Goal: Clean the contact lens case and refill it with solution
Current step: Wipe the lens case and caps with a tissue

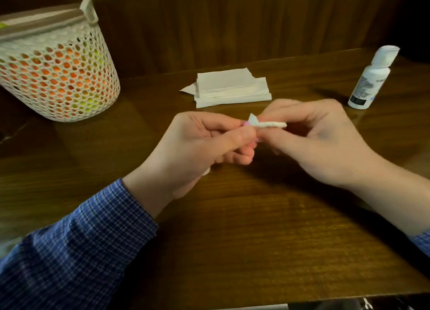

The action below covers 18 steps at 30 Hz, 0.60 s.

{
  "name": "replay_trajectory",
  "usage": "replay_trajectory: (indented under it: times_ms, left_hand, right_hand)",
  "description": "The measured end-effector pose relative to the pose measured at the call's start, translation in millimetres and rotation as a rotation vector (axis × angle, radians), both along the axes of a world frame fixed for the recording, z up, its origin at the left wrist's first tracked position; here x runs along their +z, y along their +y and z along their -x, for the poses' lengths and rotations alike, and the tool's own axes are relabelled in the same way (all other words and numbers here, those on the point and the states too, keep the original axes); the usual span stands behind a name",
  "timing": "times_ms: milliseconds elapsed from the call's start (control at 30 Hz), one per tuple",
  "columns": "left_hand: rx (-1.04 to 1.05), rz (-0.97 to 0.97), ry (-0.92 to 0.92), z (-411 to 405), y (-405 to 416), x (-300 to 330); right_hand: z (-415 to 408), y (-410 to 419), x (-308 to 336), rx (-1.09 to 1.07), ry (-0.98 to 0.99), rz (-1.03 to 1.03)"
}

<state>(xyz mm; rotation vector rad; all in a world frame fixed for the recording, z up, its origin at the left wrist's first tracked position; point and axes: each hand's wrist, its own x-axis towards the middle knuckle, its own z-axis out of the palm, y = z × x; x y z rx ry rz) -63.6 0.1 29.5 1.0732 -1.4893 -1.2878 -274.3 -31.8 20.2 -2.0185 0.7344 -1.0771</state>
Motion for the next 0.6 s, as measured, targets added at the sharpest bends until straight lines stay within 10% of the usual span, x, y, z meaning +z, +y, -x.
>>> replay_trajectory:
  times_ms: [100,200,300,467,600]
  left_hand:
    - [-0.159,-0.212,0.168,-3.9,-2.5,-0.7]
    - [-0.100,-0.146,0.165,-3.1,-1.7,-3.5]
    - [0.068,0.089,-0.023,1.6,2.5,-8.6]
    - [0.062,0.273,-0.148,11.4,6.9,-11.4]
    - [0.045,0.161,0.001,15.5,4.3,-12.3]
  right_hand:
    - [-0.3,1.3,-2.8,-0.076,0.169,0.523]
    - [-4.4,3.6,-0.2,-0.099,0.221,0.551]
    - [-0.3,2.4,7.5,-0.050,0.220,0.196]
    - [11.8,-14.8,14.7,0.389,-0.237,-1.057]
    - [12.7,-27.3,10.2,0.315,-0.470,-1.248]
